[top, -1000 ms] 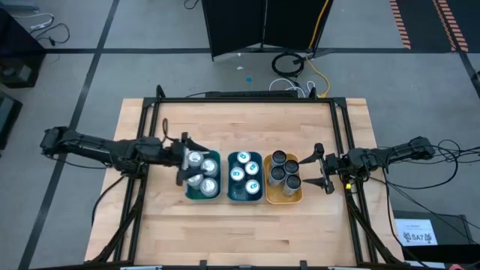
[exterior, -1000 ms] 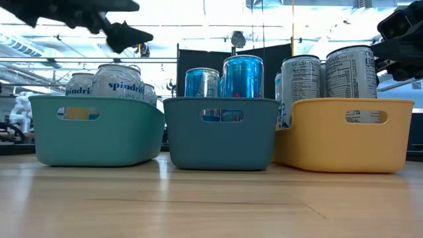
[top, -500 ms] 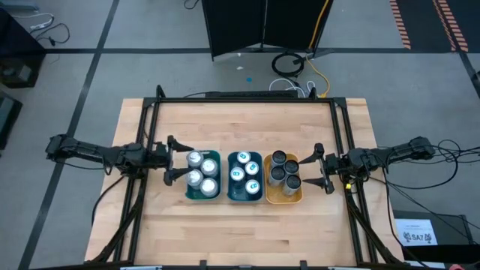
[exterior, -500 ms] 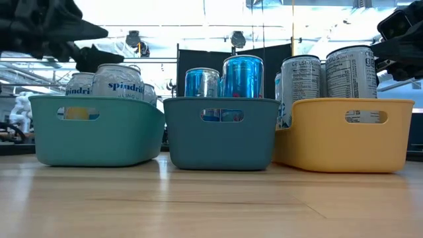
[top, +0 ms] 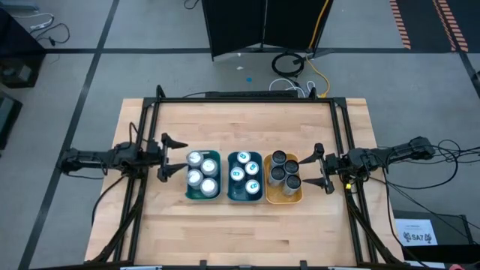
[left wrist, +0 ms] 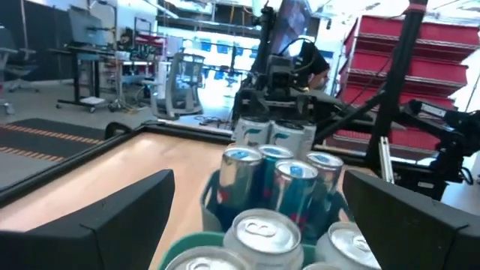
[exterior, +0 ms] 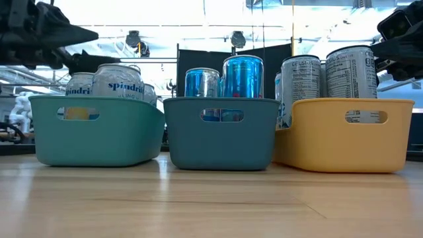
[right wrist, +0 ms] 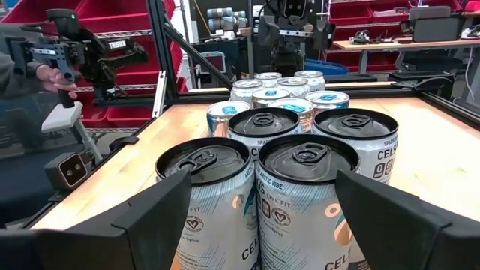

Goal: Sort soda cans
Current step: Return to Home Position

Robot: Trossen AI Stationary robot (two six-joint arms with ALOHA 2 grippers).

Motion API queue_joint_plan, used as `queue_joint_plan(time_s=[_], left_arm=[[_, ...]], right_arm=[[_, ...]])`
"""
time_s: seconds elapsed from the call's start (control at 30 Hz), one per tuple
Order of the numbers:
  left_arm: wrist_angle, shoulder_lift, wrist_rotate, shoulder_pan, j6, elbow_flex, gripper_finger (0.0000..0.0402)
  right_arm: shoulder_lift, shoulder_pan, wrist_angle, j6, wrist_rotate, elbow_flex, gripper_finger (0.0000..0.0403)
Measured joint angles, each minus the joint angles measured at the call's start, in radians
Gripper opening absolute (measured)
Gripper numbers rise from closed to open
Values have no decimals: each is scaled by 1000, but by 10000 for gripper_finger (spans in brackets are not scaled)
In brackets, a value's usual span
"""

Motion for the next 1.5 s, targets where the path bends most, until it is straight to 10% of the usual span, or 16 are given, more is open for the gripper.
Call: queue_joint_plan(time_s=[1.5], left_arm=[[-62, -7, 48, 16, 97, -2, 393]], right_arm=[[5, 0, 0, 0, 0, 0, 322]])
